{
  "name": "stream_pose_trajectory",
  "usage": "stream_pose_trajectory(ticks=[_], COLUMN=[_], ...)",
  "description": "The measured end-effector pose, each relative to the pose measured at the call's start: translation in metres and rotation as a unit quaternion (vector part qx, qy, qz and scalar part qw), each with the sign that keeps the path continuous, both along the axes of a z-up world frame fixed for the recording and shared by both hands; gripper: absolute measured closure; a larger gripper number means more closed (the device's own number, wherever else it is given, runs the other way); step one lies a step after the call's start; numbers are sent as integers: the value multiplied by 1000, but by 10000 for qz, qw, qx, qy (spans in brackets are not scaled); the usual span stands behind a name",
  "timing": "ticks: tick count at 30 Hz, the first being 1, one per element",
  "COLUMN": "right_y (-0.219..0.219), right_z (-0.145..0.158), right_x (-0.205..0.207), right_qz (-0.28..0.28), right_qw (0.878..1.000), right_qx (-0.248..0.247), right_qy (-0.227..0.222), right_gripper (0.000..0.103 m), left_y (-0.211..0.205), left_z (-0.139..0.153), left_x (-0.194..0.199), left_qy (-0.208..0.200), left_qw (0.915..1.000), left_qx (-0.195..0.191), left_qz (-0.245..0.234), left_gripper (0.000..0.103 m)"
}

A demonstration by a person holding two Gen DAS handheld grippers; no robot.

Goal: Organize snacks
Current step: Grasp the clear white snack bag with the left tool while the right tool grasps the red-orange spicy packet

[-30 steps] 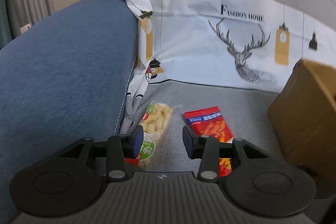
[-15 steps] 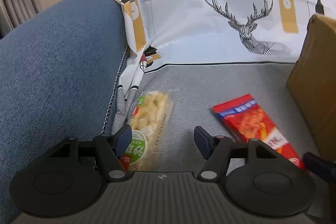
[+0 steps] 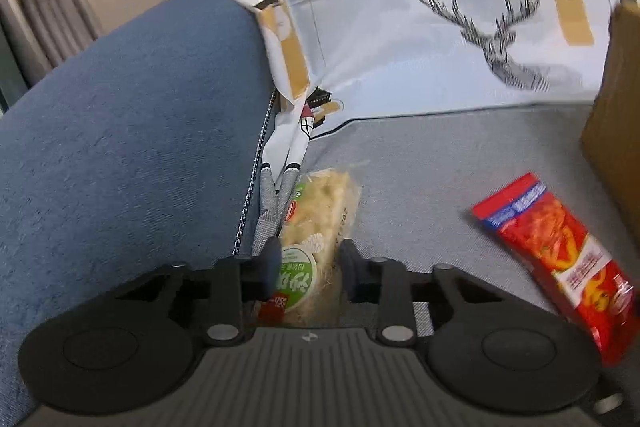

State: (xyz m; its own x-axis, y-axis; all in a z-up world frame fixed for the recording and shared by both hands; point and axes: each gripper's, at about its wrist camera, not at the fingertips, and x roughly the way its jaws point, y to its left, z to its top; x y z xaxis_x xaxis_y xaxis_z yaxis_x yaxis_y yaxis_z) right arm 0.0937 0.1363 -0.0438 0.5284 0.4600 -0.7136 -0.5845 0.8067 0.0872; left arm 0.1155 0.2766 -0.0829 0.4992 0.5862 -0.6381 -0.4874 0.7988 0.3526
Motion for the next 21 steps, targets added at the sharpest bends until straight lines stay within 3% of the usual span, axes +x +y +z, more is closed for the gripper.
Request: stream_pose_trajectory(ticks=[2, 5, 7, 9, 11, 16, 21], right_y=[6, 18, 20, 21, 22, 19, 10], right_z=[0, -10, -17, -18, -15, -5, 15], right_x=[1, 10, 17, 17, 14, 5, -4], right_qz=[50, 129, 106, 94, 226, 388, 595], right_qw=[9997, 9990, 9992, 9986, 9978, 9965, 9976], right_qx=[-11, -247, -269, -292, -248, -186, -102], right_qy=[-228, -356, -278, -434, -576, -724, -329], right_gripper=[39, 42, 53, 80, 93, 95, 96], left_y=[2, 3, 4, 5, 6, 11, 14], left_z=[5, 11, 14, 18, 23, 41, 58], left_x=[-4, -8, -9, -10, -11, -23, -49], left_qy=[-107, -197, -245, -330, -435, -806, -1181], left_qw=[9999, 9994, 9990, 9984, 9976, 9913, 9764], left_qx=[-119, -273, -359, -464, -547, -1030, -1802], left_qz=[-30, -54, -59, -35, 2, 125, 119], left_gripper=[92, 101, 103, 103, 103, 103, 103])
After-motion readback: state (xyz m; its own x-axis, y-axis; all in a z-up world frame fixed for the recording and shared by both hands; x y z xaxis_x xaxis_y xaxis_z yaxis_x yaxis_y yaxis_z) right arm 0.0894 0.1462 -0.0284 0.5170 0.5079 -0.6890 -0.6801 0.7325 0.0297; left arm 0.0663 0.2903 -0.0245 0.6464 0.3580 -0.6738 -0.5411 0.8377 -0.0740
